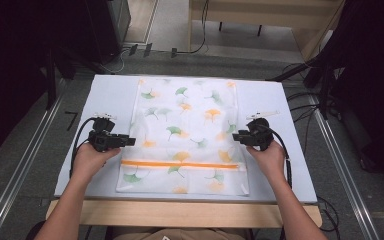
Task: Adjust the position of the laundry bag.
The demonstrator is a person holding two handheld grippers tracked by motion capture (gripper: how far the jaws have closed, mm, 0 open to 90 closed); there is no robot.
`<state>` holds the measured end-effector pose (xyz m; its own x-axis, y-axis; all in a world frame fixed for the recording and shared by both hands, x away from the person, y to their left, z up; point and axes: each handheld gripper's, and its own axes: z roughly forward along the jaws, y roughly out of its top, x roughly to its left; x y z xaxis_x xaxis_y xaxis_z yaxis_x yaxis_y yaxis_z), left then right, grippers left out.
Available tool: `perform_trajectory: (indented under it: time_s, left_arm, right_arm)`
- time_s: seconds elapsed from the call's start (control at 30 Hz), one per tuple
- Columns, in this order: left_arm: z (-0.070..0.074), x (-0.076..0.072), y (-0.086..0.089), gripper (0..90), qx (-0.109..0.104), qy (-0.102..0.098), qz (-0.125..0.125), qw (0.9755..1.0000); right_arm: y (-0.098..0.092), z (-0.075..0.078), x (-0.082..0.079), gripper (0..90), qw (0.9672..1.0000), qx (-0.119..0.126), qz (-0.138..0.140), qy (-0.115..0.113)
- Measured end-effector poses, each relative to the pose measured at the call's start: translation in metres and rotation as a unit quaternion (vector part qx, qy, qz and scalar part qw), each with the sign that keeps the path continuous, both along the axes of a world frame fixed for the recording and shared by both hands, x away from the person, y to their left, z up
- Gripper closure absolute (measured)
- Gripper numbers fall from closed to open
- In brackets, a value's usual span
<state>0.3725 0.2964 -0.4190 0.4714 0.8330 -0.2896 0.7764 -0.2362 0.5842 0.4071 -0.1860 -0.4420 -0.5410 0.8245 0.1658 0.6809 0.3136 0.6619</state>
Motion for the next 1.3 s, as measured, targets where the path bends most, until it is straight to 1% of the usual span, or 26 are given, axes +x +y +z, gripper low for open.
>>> perform_trajectory:
  time_s: [0.1, 0.17, 0.2, 0.23, 0.27, 0.33, 0.47, 0.5, 0.53, 0.57, 0.63, 0.73, 0.83, 0.87, 0.97, 1.03, 1.17, 1.23, 1.3]
  left_arm:
    - [0.003, -0.002, 0.002, 55.4, -0.007, -0.006, 0.004, 0.9999]
    - [0.005, -0.002, 0.002, 54.5, -0.009, -0.011, 0.003, 0.9999]
    - [0.005, -0.003, 0.002, 54.0, -0.012, -0.012, 0.002, 0.9999]
    - [0.005, -0.003, 0.001, 53.5, -0.012, -0.012, 0.000, 0.9999]
    - [0.005, -0.003, -0.001, 53.2, -0.011, -0.012, -0.003, 0.9999]
    - [0.005, -0.003, -0.004, 52.5, -0.009, -0.012, -0.008, 0.9999]
    - [0.005, -0.004, -0.009, 50.4, -0.012, -0.014, -0.017, 0.9997]
    - [0.006, -0.005, -0.011, 49.6, -0.014, -0.014, -0.019, 0.9996]
    - [0.006, -0.005, -0.012, 48.8, -0.017, -0.014, -0.021, 0.9995]
    - [0.006, -0.005, -0.013, 48.8, -0.018, -0.014, -0.024, 0.9994]
    - [0.008, -0.007, -0.017, 48.3, -0.019, -0.015, -0.029, 0.9993]
    - [0.009, -0.009, -0.022, 47.5, -0.019, -0.018, -0.039, 0.9989]
    - [0.011, -0.011, -0.026, 46.5, -0.017, -0.021, -0.050, 0.9984]
    - [0.012, -0.011, -0.027, 46.1, -0.015, -0.022, -0.053, 0.9982]
    - [0.013, -0.013, -0.031, 45.0, -0.015, -0.026, -0.059, 0.9978]
    - [0.014, -0.014, -0.033, 44.1, -0.013, -0.029, -0.061, 0.9976]
    - [0.015, -0.016, -0.036, 42.4, -0.013, -0.033, -0.067, 0.9971]
    - [0.015, -0.016, -0.037, 41.8, -0.018, -0.033, -0.066, 0.9971]
    - [0.015, -0.016, -0.039, 41.3, -0.020, -0.033, -0.068, 0.9969]
  right_arm:
    - [0.001, 0.003, -0.002, 81.9, 1.0000, 0.005, 0.003, -0.003]
    - [0.004, 0.004, -0.002, 87.6, 0.9999, 0.004, 0.010, -0.003]
    - [0.006, 0.004, -0.002, 89.7, 1.0000, 0.003, 0.008, 0.001]
    - [0.008, 0.003, -0.001, 90.0, 0.9999, 0.000, 0.010, 0.003]
    - [0.009, 0.001, 0.000, 90.0, 0.9999, 0.000, 0.014, 0.007]
    - [0.012, -0.003, 0.002, 90.0, 0.9997, -0.008, 0.017, 0.017]
    - [0.014, -0.014, 0.006, 90.0, 0.9990, -0.017, 0.020, 0.035]
    - [0.015, -0.016, 0.007, 90.0, 0.9989, -0.019, 0.018, 0.038]
    - [0.012, -0.019, 0.008, 90.0, 0.9987, -0.030, 0.015, 0.039]
    - [0.012, -0.019, 0.008, 90.0, 0.9987, -0.030, 0.015, 0.039]
    - [0.007, -0.021, 0.009, 90.0, 0.9984, -0.038, 0.007, 0.042]
    - [-0.002, -0.022, 0.009, 90.0, 0.9984, -0.029, -0.006, 0.049]
    - [-0.007, -0.015, 0.004, 89.3, 0.9991, -0.015, -0.007, 0.039]
    - [-0.007, -0.012, 0.002, 88.3, 0.9994, -0.012, -0.006, 0.032]
    - [-0.009, -0.003, -0.007, 85.8, 0.9998, -0.007, -0.002, 0.017]
    - [-0.010, 0.001, -0.012, 83.4, 0.9999, -0.005, 0.001, 0.012]
    - [-0.012, 0.003, -0.022, 76.0, 0.9999, -0.002, 0.010, 0.002]
    - [-0.014, 0.004, -0.026, 73.0, 0.9998, -0.007, 0.017, -0.003]
    - [-0.017, 0.003, -0.030, 71.3, 0.9998, 0.001, 0.019, -0.006]
